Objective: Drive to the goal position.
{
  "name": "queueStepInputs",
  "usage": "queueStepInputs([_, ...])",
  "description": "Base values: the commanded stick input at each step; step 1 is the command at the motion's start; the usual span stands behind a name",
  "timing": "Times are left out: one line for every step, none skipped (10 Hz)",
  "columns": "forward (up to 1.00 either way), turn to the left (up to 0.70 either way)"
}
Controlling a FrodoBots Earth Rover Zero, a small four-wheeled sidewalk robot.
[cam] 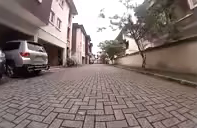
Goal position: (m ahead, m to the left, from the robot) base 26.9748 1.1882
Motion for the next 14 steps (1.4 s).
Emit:
queueStepInputs([0.7, 0.0])
queueStepInputs([0.7, 0.0])
queueStepInputs([0.7, 0.0])
queueStepInputs([0.7, 0.0])
queueStepInputs([0.7, 0.0])
queueStepInputs([0.7, 0.0])
queueStepInputs([0.7, 0.0])
queueStepInputs([0.7, 0.0])
queueStepInputs([0.7, 0.0])
queueStepInputs([0.7, 0.0])
queueStepInputs([0.7, 0.0])
queueStepInputs([0.7, 0.0])
queueStepInputs([0.7, 0.0])
queueStepInputs([0.7, 0.0])
